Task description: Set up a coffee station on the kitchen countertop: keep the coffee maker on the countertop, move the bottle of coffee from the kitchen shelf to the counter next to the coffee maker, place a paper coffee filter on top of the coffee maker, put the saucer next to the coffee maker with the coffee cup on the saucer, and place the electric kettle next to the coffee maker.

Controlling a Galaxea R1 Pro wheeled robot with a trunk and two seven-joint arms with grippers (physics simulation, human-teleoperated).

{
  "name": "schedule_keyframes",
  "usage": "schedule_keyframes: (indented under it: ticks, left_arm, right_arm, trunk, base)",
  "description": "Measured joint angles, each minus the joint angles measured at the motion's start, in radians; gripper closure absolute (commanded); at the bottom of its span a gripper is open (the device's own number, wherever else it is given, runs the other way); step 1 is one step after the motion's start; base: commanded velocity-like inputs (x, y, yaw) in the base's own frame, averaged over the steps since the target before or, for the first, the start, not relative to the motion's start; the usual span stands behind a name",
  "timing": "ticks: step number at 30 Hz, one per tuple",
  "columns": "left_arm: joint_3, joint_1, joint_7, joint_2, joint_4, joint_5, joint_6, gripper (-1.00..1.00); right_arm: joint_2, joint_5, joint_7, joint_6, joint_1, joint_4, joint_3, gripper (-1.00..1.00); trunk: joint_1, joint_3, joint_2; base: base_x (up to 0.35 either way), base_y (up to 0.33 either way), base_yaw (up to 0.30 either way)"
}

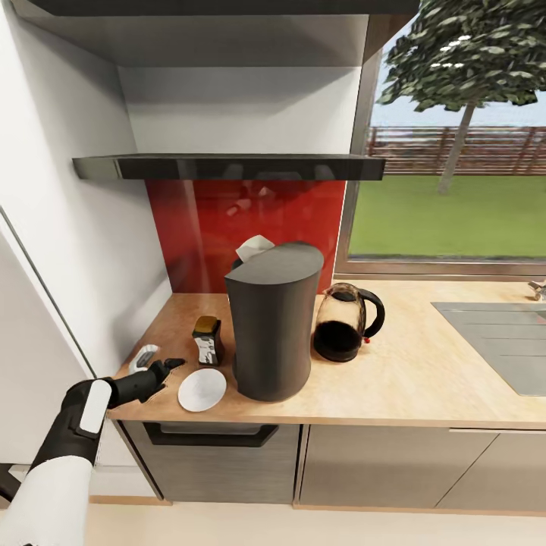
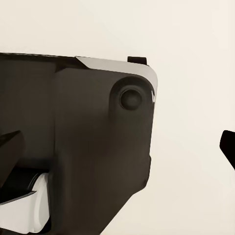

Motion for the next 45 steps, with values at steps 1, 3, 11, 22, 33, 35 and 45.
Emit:
schedule_keyframes:
  ticks: [1,3,11,22,33,35,45]
  left_arm:
    - [0.002,-0.004,0.000,0.006,0.000,0.000,0.000,-1.00]
    - [0.004,-0.008,0.000,0.012,0.000,0.000,0.000,-1.00]
    - [0.005,-0.012,-0.007,0.019,-0.001,0.003,0.000,-1.00]
    - [-0.003,-0.005,-0.045,0.018,-0.053,0.004,0.005,-1.00]
    - [-0.008,0.001,-0.198,0.033,-0.057,-0.006,0.000,-1.00]
    - [-0.008,0.001,-0.204,0.036,-0.058,-0.004,0.002,-1.00]
    - [-0.009,0.003,-0.296,0.051,-0.060,-0.002,0.003,-1.00]
  right_arm:
    - [0.000,0.000,0.000,0.000,0.000,0.000,0.000,-1.00]
    - [0.000,0.000,0.000,0.000,0.000,0.000,0.000,-1.00]
    - [0.001,0.000,0.000,0.000,0.000,0.000,0.000,-1.00]
    - [0.001,0.000,0.000,0.000,0.000,0.000,0.000,-1.00]
    - [0.001,0.000,0.000,0.000,0.000,0.000,0.000,-1.00]
    - [0.001,0.000,0.000,0.000,0.000,0.000,0.000,-1.00]
    - [0.002,0.000,0.000,0.000,0.000,0.000,0.000,-1.00]
  trunk:
    - [0.000,0.000,0.000]
    - [0.000,0.000,0.000]
    - [0.000,0.000,0.000]
    - [0.000,0.000,0.000]
    - [0.001,0.000,0.000]
    - [0.000,0.000,0.000]
    - [0.000,0.000,0.000]
  base:
    - [0.000,0.000,0.000]
    - [0.000,0.000,0.000]
    - [-0.009,0.000,0.000]
    - [-0.117,0.000,0.000]
    - [-0.245,0.000,0.000]
    - [-0.231,0.000,0.000]
    - [-0.039,0.000,0.000]
